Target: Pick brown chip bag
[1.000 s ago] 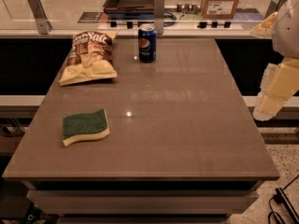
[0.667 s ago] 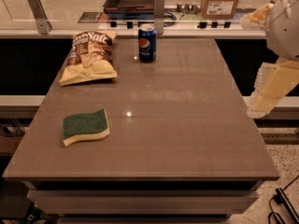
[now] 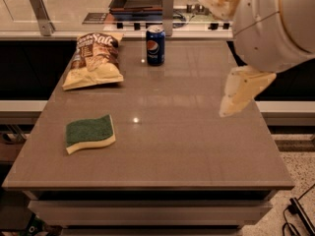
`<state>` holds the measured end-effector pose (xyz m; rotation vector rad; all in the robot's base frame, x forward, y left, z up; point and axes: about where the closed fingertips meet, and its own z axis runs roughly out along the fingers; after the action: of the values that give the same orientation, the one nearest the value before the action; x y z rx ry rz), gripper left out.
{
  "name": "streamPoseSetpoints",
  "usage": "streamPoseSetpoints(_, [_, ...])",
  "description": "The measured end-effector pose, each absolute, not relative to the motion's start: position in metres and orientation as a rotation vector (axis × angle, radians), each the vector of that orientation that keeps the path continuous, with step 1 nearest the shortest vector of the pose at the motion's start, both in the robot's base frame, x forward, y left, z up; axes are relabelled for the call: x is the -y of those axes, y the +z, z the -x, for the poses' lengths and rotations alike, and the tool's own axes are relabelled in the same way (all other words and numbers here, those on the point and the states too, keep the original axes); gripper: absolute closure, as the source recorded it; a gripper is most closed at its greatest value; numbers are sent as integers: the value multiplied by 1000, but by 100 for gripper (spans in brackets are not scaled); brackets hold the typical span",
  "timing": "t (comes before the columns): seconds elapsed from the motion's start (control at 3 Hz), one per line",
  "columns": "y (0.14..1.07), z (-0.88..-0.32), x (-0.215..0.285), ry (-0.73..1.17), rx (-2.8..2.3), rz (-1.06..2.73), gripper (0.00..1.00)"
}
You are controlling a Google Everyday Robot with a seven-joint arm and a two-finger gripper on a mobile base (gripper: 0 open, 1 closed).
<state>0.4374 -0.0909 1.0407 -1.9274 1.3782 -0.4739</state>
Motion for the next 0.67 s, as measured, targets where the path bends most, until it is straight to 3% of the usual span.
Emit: streamPoseSetpoints(0.67, [1056, -448, 55, -503, -1231, 1922, 0])
